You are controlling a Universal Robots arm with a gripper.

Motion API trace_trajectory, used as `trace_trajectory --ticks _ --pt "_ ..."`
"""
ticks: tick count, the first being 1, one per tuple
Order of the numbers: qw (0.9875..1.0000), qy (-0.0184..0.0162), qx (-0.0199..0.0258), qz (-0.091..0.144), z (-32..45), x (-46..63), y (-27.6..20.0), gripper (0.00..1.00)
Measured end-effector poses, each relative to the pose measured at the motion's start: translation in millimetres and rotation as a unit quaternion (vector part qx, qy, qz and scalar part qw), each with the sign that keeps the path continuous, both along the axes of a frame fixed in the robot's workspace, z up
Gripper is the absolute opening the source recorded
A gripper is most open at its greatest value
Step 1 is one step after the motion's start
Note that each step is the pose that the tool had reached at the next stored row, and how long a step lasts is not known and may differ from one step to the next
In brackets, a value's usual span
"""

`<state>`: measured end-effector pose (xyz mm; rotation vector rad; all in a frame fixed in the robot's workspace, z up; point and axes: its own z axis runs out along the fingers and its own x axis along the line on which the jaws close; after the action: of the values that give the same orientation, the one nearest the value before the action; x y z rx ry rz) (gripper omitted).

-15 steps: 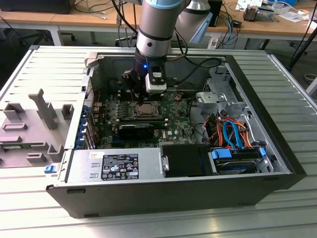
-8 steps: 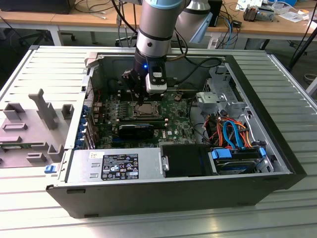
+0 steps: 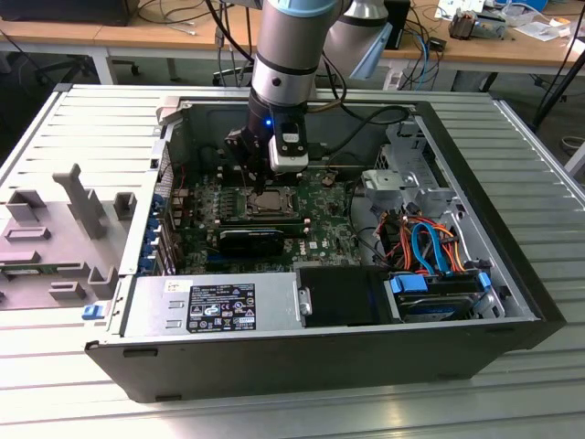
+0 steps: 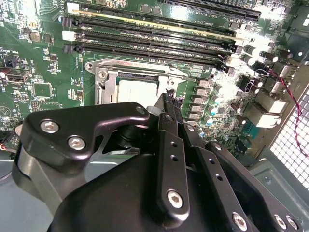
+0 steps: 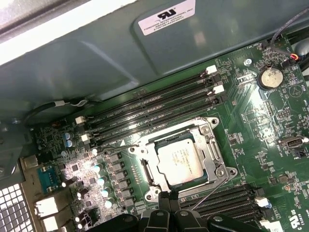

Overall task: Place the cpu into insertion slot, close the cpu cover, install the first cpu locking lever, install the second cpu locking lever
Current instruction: 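Install the first cpu locking lever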

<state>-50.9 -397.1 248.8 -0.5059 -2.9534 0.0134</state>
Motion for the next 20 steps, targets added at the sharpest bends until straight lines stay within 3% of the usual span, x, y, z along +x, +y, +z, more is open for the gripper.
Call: trace_trajectory --ticks 20 --pt "0.9999 0.0 0.0 0.012 0.0 0.0 0.0 0.11"
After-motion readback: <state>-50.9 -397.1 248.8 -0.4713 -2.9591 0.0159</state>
